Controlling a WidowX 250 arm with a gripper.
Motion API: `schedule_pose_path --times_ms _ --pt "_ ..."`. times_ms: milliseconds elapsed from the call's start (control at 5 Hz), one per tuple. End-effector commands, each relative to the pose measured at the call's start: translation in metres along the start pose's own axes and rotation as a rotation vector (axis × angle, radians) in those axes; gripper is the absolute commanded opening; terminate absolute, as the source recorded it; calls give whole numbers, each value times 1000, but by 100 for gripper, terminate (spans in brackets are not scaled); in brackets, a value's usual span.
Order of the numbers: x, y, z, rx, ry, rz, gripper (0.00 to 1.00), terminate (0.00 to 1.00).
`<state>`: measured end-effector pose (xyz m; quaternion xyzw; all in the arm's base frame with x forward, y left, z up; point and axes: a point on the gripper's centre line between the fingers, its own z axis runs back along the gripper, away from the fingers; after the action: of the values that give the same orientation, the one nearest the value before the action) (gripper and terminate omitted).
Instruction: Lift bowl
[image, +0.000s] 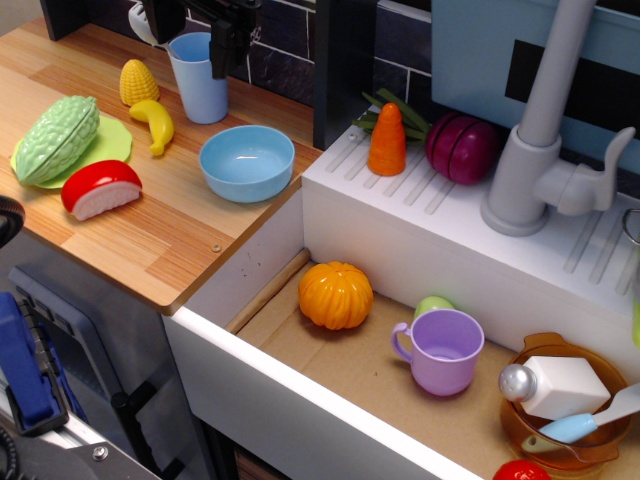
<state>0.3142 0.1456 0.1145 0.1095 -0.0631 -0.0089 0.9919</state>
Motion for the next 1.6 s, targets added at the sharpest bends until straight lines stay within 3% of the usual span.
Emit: schedule_pose_path --times_ms 0,400,800,1000,1400 --pt "0 0 0 0 0 0 100 0" --pt "5 -4 -45 -59 -24 -24 100 0" --pt "3 -5 -69 -85 -30 -36 100 0" --pt "1 -8 -81 -87 -43 -19 0 0" --pt "2 -13 -90 -114 -56 -9 0 0"
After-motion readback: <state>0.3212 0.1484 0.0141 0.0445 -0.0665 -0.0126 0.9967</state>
